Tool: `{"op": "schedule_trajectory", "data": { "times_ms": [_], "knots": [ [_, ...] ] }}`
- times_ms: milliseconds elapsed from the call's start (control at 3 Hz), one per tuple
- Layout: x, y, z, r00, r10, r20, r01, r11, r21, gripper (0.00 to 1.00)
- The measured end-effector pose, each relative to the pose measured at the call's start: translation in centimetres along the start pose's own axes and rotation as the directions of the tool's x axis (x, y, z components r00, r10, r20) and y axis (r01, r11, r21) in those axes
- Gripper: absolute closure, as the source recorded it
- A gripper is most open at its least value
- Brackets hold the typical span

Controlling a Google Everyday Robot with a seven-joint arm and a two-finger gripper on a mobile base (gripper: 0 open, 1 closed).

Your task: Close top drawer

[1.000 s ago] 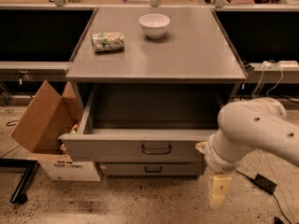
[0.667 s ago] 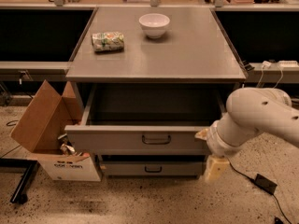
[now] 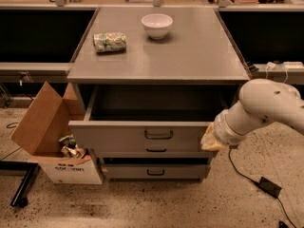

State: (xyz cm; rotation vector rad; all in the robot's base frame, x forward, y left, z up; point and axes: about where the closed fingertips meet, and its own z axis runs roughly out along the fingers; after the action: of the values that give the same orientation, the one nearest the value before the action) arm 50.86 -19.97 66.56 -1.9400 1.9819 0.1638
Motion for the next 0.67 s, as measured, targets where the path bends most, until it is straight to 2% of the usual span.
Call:
{"op": "schedule_trajectory", "data": {
  "times_ms": [333, 667],
  "knots": [
    [0.9, -2.1, 0.6, 1.0, 0.022, 0.02, -0.023, 0.9994, 0.026, 0.88],
    [1.3, -3.9, 1.1, 0.999, 0.041, 0.034, -0.042, 0.9984, 0.037, 0.89]
  ]
}}
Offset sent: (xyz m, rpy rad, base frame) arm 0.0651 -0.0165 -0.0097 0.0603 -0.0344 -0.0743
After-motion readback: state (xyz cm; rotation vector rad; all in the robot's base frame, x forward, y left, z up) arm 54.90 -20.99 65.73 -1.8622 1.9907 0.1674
